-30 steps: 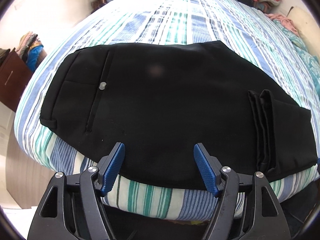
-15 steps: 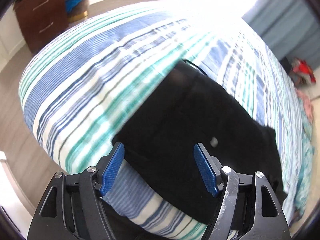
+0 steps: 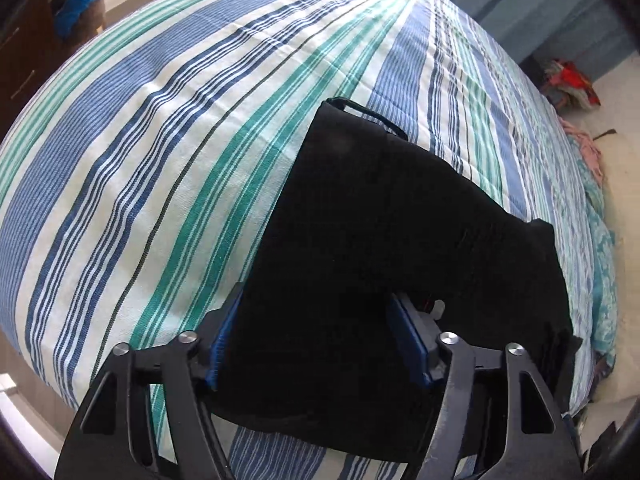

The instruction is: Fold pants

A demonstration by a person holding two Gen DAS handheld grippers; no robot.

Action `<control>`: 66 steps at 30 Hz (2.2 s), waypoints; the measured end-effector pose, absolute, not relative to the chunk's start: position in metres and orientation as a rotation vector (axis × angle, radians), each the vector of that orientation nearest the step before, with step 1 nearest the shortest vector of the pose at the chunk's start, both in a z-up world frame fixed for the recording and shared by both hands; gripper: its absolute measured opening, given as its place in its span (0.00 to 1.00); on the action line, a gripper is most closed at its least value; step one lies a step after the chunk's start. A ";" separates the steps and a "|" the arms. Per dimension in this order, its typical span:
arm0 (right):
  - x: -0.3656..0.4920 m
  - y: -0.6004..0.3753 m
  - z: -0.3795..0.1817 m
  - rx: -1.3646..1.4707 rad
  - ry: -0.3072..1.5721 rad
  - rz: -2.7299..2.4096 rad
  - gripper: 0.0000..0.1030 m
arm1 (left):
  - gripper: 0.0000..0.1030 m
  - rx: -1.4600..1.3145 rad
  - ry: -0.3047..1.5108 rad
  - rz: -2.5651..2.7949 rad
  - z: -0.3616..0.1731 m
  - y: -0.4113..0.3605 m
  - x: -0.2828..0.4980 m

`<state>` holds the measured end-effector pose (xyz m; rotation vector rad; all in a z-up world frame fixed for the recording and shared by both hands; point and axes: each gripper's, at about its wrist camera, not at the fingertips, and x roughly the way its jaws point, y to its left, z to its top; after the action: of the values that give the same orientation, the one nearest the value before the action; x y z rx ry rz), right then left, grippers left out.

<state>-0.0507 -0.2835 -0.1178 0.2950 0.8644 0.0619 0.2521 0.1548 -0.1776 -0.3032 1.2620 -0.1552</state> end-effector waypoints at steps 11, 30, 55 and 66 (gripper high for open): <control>-0.053 -0.294 -0.114 0.333 0.813 0.041 0.74 | 0.11 -0.502 1.154 -0.331 -0.063 0.108 0.218; -0.104 -0.398 -0.125 0.769 0.615 -0.210 0.74 | 0.18 -0.053 1.357 -0.866 -0.117 -0.220 0.123; 0.067 -0.341 -0.154 0.744 1.142 0.496 0.60 | 0.57 -0.298 1.125 -0.294 -0.102 0.026 0.136; 0.077 -0.311 -0.164 0.782 1.195 0.535 0.48 | 0.57 -0.282 1.161 -0.301 -0.113 0.014 0.134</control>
<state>0.0774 -0.3115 -0.1644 0.7819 1.1954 0.5353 0.1341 0.0145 -0.1126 -0.2821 1.1611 -0.3014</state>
